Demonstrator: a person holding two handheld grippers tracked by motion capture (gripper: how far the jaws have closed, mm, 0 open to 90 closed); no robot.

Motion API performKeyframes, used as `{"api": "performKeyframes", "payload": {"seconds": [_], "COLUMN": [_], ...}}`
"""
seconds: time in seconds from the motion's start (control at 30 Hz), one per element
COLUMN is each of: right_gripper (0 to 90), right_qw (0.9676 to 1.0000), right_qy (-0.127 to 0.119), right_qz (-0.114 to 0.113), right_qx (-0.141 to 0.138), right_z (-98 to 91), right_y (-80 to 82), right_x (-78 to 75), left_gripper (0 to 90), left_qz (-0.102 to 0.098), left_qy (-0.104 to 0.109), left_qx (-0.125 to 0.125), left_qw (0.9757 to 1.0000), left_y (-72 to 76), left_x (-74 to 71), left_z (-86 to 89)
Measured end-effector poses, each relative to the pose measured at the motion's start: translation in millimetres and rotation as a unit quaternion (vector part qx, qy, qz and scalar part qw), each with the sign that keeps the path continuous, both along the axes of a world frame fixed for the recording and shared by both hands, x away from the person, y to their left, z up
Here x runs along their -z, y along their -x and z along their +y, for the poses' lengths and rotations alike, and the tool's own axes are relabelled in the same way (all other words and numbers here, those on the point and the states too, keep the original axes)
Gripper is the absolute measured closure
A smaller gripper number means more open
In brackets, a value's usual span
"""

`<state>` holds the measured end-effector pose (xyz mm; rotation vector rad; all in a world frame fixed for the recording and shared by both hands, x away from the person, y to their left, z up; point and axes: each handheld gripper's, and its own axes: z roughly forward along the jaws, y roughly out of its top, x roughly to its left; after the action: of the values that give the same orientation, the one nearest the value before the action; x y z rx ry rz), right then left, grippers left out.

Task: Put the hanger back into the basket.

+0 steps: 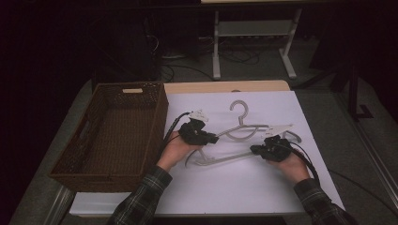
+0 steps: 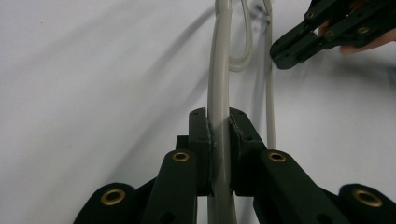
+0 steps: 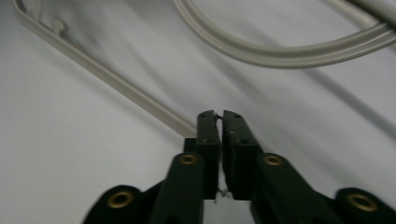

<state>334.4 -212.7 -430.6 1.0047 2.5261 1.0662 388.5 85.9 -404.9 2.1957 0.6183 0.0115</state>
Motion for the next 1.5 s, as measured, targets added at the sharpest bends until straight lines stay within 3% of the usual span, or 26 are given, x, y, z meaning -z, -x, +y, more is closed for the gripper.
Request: {"api": "performKeyframes", "payload": {"seconds": [0.1,0.3,0.4,0.6,0.67,0.87,0.97,1.1,1.17,1.2,1.4,1.43,1.47,1.5], "right_gripper": [71.6,42.2,36.3,32.5,29.9,26.0,23.4,21.0,20.7,20.5,20.1,20.1,19.7,19.7], "right_qw": [0.9998,0.9991,0.9985,0.9979,0.9978,0.9971,0.9965,0.9959,0.9957,0.9956,0.9957,0.9957,0.9957,0.9957], "right_qy": [-0.014,-0.028,-0.034,-0.043,-0.043,-0.052,-0.057,-0.058,-0.058,-0.057,-0.050,-0.050,-0.045,-0.045], "right_qz": [-0.010,-0.019,-0.027,-0.035,-0.039,-0.043,-0.045,-0.048,-0.048,-0.047,-0.048,-0.048,-0.048,-0.048], "right_qx": [0.007,0.025,0.033,0.034,0.033,0.037,0.043,0.049,0.054,0.056,0.061,0.061,0.065,0.065], "right_z": [-6.1,-15.9,-20.5,-24.3,-25.8,-27.6,-30.6,-32.8,-33.4,-33.4,-33.0,-33.0,-33.4,-33.4], "right_y": [4.9,14.7,20.6,27.1,28.5,28.1,27.0,25.3,24.7,24.6,22.6,22.6,21.9,21.9], "right_x": [-7.0,-16.2,-16.5,-17.1,-17.6,-18.3,-18.3,-17.4,-16.9,-16.7,-14.7,-14.7,-13.7,-13.7], "left_gripper": [82.1,82.8,82.9,82.9,82.9,82.9,83.0,83.0,83.0,83.0,82.9,82.9,82.9,82.9], "left_qz": [-0.003,-0.022,-0.031,-0.034,-0.035,-0.035,-0.036,-0.041,-0.045,-0.045,-0.054,-0.054,-0.057,-0.057], "left_qy": [0.002,-0.008,-0.013,-0.012,-0.012,-0.009,0.004,0.004,0.005,0.005,0.010,0.010,0.014,0.014], "left_qx": [-0.007,-0.032,-0.046,-0.070,-0.081,-0.096,-0.112,-0.120,-0.131,-0.131,-0.157,-0.157,-0.164,-0.164], "left_qw": [1.0000,0.9992,0.9984,0.9969,0.9960,0.9947,0.9930,0.9919,0.9903,0.9903,0.9862,0.9862,0.9847,0.9847], "left_y": [0.9,3.2,3.7,1.2,0.4,-0.7,0.0,2.2,5.0,5.0,11.8,11.8,14.1,14.1], "left_x": [-2.5,-18.4,-29.6,-53.2,-66.6,-87.1,-102.2,-112.2,-121.6,-121.6,-135.0,-135.0,-138.6,-138.6], "left_z": [-1.4,-4.7,-4.6,2.2,9.0,24.0,40.0,51.6,66.4,66.4,108.0,108.0,120.7,120.7]}}
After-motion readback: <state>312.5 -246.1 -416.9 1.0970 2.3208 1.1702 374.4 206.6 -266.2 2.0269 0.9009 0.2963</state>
